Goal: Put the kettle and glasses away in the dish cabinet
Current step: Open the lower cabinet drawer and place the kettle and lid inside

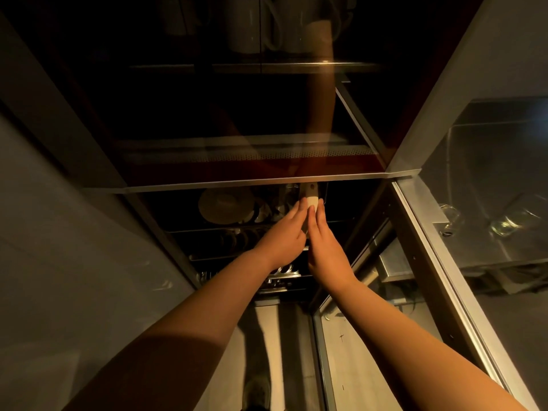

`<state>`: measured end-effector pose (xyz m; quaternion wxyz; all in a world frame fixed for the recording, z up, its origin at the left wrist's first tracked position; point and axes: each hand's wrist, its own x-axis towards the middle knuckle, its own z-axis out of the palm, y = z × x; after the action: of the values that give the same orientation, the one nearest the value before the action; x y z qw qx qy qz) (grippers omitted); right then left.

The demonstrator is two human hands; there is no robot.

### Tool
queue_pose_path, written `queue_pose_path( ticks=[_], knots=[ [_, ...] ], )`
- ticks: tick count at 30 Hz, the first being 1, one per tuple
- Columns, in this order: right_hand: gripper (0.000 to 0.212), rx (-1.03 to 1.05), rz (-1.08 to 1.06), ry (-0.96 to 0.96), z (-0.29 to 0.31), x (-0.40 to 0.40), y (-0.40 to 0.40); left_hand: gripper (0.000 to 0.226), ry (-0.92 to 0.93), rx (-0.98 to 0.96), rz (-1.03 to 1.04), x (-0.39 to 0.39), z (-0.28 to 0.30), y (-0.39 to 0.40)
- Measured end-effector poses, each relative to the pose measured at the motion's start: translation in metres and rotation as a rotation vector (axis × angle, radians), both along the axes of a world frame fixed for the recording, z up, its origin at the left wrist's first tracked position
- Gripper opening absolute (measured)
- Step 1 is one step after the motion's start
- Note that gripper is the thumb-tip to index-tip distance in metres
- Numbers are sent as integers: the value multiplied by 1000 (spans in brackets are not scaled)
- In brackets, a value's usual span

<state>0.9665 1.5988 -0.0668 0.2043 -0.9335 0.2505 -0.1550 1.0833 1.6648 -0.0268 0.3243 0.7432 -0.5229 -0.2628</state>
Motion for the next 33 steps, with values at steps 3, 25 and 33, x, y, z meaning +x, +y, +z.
queue_pose_path(
  ticks=[3,25,33],
  knots=[
    [116,-4,-7,3,-1,1,-1,72,-142,32,-43,1,-2,5],
    [97,57,76,-39,-6,0,-29,75,-327,190,-104,-4,-12,-9],
    [83,71,54,60,-17,6,-43,67,-265,288,-124,2,-17,-22]
  ],
)
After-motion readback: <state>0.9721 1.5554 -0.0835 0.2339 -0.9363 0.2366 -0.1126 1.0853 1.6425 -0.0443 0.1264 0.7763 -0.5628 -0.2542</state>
